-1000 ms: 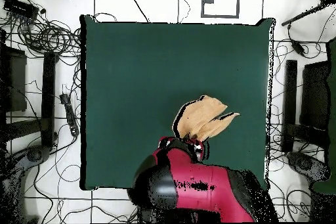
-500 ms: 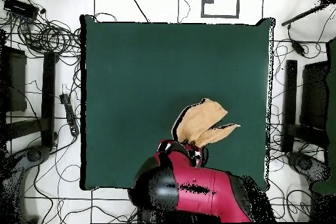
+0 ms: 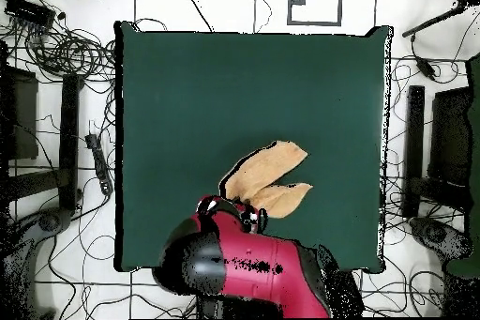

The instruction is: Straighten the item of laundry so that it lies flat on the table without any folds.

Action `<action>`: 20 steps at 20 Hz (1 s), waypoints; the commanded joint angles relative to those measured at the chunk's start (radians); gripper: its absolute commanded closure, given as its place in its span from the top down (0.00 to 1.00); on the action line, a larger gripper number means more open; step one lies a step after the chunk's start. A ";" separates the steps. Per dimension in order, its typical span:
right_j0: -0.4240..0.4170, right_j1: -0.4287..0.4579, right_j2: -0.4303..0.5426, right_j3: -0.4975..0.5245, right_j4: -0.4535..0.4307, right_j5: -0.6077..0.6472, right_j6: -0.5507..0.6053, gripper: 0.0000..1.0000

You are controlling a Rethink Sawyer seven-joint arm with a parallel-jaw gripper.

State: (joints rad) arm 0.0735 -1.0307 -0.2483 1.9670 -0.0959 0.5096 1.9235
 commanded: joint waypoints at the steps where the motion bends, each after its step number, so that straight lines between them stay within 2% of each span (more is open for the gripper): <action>1: 0.034 0.085 0.036 0.035 0.102 0.048 0.293 0.00; 7: -0.021 0.160 0.056 -0.053 0.116 0.014 0.209 0.00; 12: -0.061 0.213 0.084 -0.082 0.104 -0.046 0.161 0.00; 13: -0.059 0.216 0.080 -0.086 0.100 -0.048 0.165 1.00; 17: -0.073 0.226 0.088 -0.127 0.081 0.012 0.120 1.00; 20: -0.063 0.243 0.077 -0.163 0.093 0.015 0.149 1.00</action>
State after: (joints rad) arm 0.0003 -0.8285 -0.2471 1.8734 -0.0374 0.5090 1.9256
